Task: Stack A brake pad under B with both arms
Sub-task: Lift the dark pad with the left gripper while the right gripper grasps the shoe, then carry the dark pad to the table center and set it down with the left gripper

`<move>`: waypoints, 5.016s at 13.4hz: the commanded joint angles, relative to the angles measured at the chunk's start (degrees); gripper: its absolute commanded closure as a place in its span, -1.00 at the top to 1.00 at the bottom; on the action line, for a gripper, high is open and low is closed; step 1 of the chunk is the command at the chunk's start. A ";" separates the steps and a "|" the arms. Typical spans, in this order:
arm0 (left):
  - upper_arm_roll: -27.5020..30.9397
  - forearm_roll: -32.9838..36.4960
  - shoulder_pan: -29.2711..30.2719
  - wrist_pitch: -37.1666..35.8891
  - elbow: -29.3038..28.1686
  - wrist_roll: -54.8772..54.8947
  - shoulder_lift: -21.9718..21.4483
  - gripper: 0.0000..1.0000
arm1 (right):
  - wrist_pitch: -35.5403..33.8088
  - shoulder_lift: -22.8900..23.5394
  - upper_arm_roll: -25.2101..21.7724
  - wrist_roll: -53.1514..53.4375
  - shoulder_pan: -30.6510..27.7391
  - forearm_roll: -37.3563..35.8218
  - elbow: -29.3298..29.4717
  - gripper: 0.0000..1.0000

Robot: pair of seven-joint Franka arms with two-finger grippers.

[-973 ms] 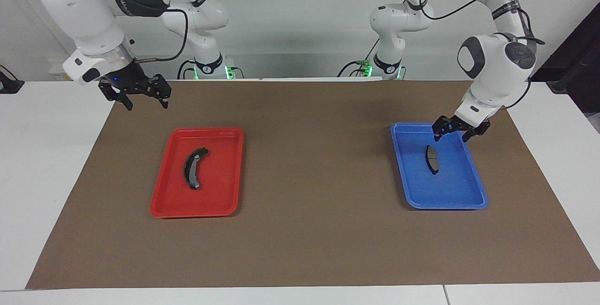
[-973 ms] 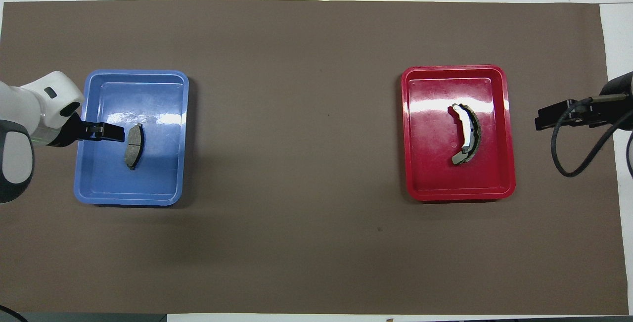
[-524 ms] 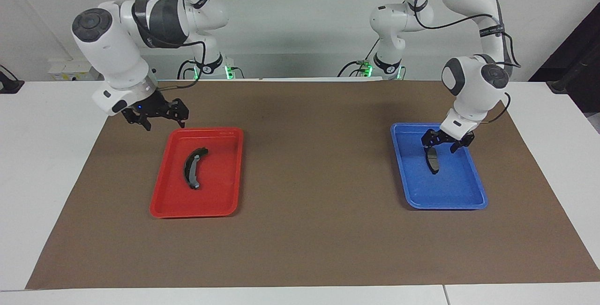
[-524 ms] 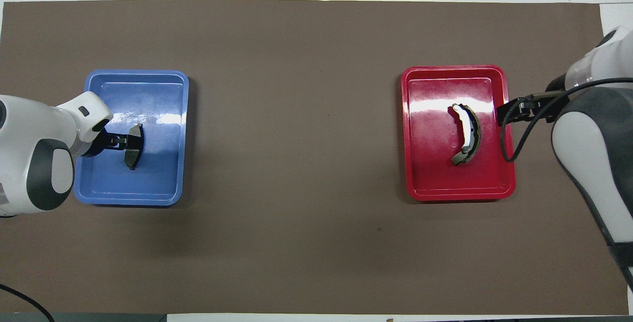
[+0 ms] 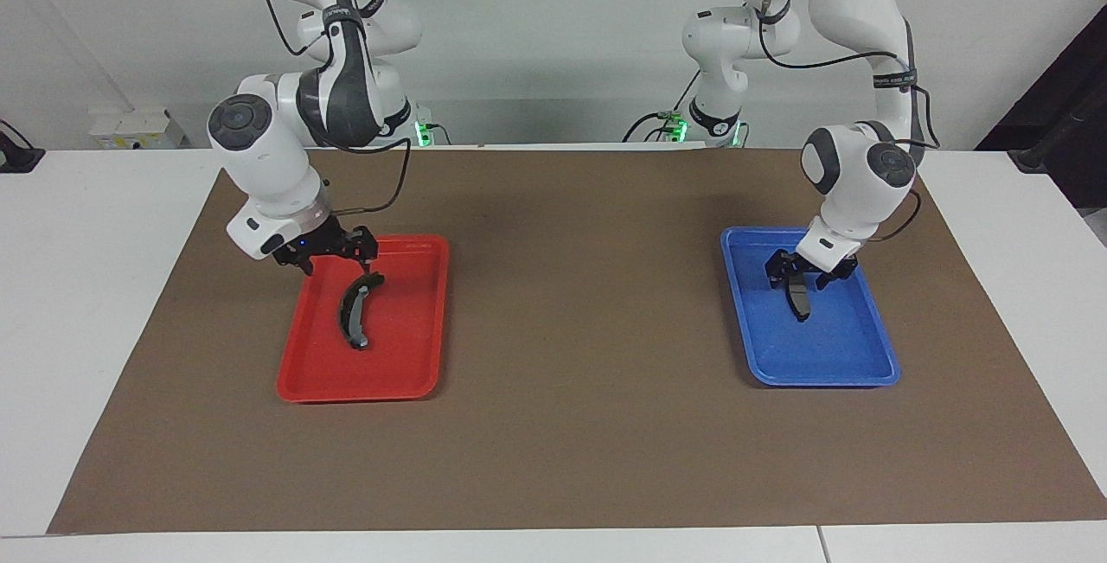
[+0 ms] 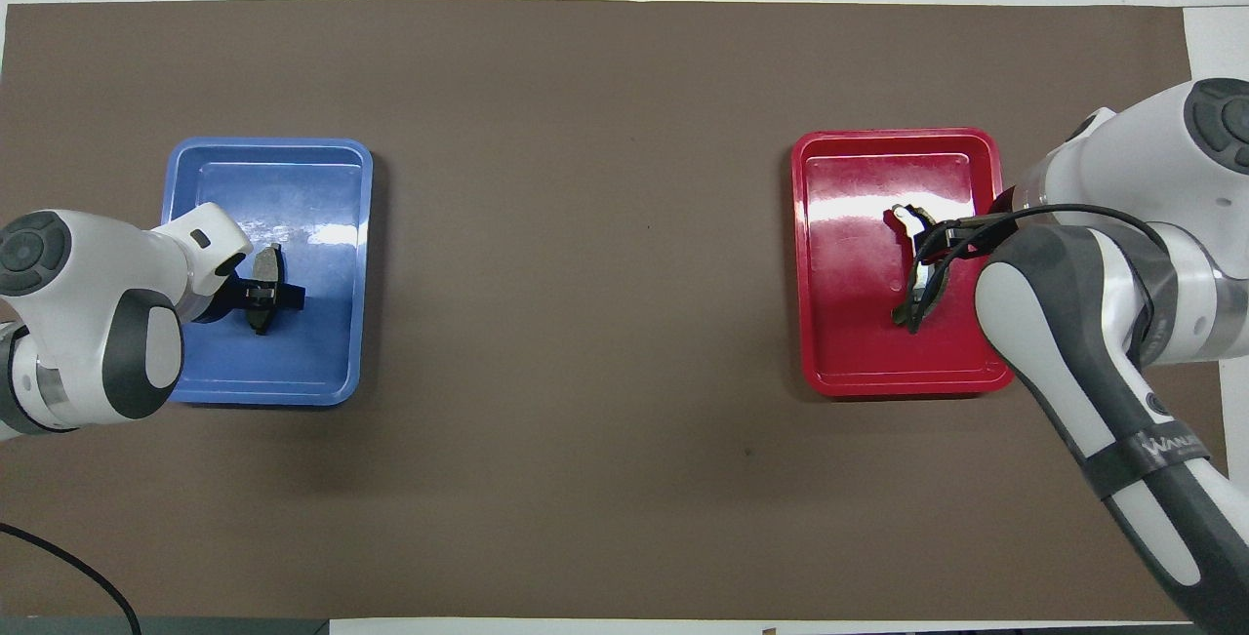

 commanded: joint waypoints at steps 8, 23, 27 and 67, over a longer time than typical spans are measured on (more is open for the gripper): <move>0.47 0.54 -0.62 -1.10 -0.45 0.70 0.13 -0.91 | 11.39 6.38 0.12 -2.81 -0.65 0.81 -4.47 0.80; -10.23 0.98 -4.05 -19.30 21.60 -20.44 -0.83 -0.98 | 12.71 8.76 0.12 -6.95 -1.26 0.81 -4.56 0.09; -21.48 4.49 -4.40 -19.21 22.22 -36.96 -1.01 -0.98 | 12.89 8.76 0.12 -7.92 -1.70 0.81 -4.91 0.06; -33.29 26.06 -11.27 -30.44 44.81 -65.17 20.29 0.98 | -7.94 11.22 0.21 -4.15 1.98 4.94 13.98 -1.00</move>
